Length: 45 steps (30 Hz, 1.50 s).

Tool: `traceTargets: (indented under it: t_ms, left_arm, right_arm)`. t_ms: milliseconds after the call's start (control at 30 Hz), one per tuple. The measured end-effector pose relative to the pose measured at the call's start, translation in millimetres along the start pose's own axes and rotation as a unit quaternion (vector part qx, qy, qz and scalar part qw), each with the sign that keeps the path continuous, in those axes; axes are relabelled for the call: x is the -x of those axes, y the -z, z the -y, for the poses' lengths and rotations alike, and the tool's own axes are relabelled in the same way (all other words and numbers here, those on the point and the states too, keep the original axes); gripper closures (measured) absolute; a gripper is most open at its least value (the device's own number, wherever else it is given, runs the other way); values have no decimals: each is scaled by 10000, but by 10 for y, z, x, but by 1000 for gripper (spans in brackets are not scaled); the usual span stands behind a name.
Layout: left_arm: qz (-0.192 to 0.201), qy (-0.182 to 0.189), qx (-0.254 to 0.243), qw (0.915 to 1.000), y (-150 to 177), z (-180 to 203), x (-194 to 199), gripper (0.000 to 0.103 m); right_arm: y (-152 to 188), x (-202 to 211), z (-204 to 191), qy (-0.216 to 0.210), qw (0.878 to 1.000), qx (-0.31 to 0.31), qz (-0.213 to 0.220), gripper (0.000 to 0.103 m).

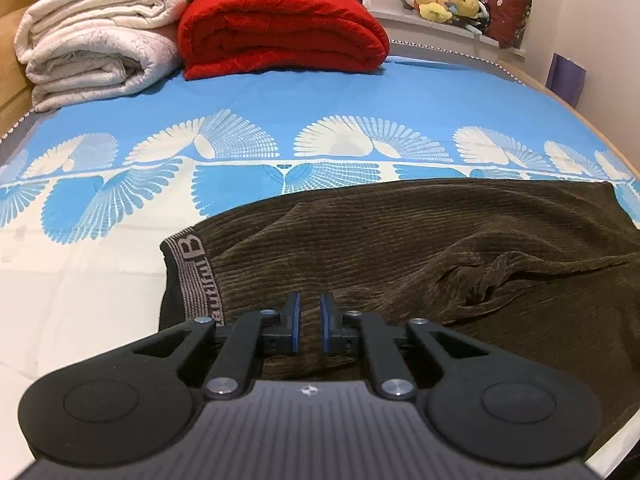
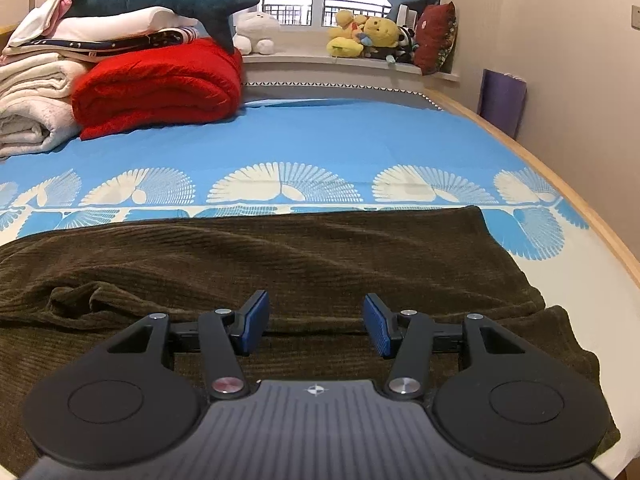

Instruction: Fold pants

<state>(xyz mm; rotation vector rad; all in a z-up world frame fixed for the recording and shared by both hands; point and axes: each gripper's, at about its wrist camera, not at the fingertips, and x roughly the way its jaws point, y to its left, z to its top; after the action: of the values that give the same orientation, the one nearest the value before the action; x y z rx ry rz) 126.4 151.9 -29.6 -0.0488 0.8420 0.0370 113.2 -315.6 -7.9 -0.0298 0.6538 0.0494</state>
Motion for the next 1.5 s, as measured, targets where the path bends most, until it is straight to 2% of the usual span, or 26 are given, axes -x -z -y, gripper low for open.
traceTargets:
  t_ms: [67,133,200,267,467,500,533,567,667,700,733,833,933,967,1000,1033,1067,1100,1200,1367,1500]
  left_arm:
    - [-87,248,172,9995,-4,-28,-6,92]
    - [-106,320,136,9993,-63,-47,-23,92]
    - [-96,298,141,9994,-178,-97,-97,92]
    - [-114,295,257,9992,-322,-184,-234,92]
    - [87,43,595,9982,-686,-423,-831,90]
    - [95,36,696,9975,-725,-468,-944,86]
    - [60,28,762,9971,-761,-504,-1061,74]
    - [-13,-10,765,9971,-786,-516,-1173,69]
    - [-183,-223,412,9987,-880,-479,-1484,55]
    - [-258,-239,304,9989,-910,-467,-1573,42]
    - [-352,-193,223,9989,-940,-464,-1667,35]
    - [-629,-42,-192,9978,-995,-426,-1903,34]
    - [-932,143,-368,9949,-990,-414,-2058,31]
    - [-948,144,-469,9943,-992,-400,-2074,32]
    - [-972,197,-558,9935,-999,-384,-2072,46]
    - [-976,392,-613,9926,-1007,-361,-2042,75]
    - [-922,470,-756,9918,-1012,-313,-1991,85]
    - [-812,334,-1000,9911,-1009,-235,-1929,103]
    - [-542,94,-1536,9866,-940,-52,-1654,103]
    - [146,25,-1675,9858,-722,89,-755,103]
    - [197,250,-1803,9831,-281,308,78,103]
  right_arm:
    - [-38,-26,-2,50,10000,0,38,51]
    - [-79,-47,14,-5,10000,-37,68,61]
    - [-113,-58,39,-98,9998,-144,84,91]
    - [-137,-63,55,-124,9996,-210,116,97]
    - [-149,-138,-15,-335,9994,-13,-24,97]
    - [-152,-161,-22,-380,9993,7,-72,97]
    - [-158,-185,-25,-430,9990,13,-121,97]
    - [-164,-206,-30,-473,9987,21,-163,97]
    - [-182,-262,-18,-479,9986,60,-199,97]
    - [-187,-280,-4,-479,9986,40,-211,97]
    - [-187,-280,-4,-479,9986,40,-211,97]
    - [-202,-350,67,-502,9983,-50,-279,97]
    - [-203,-398,110,-504,9981,-81,-340,97]
    - [-207,-409,116,-500,9981,-86,-351,97]
    - [-208,-416,121,-496,9981,-94,-359,97]
    - [-211,-420,124,-492,9981,-100,-365,97]
    - [-214,-419,124,-494,9981,-102,-363,97]
    - [-214,-416,123,-499,9981,-100,-358,97]
    - [-211,-406,124,-464,9983,-87,-352,97]
    - [-174,-340,134,-354,9987,-136,-329,97]
    - [-120,-229,140,-276,9991,-143,-273,97]
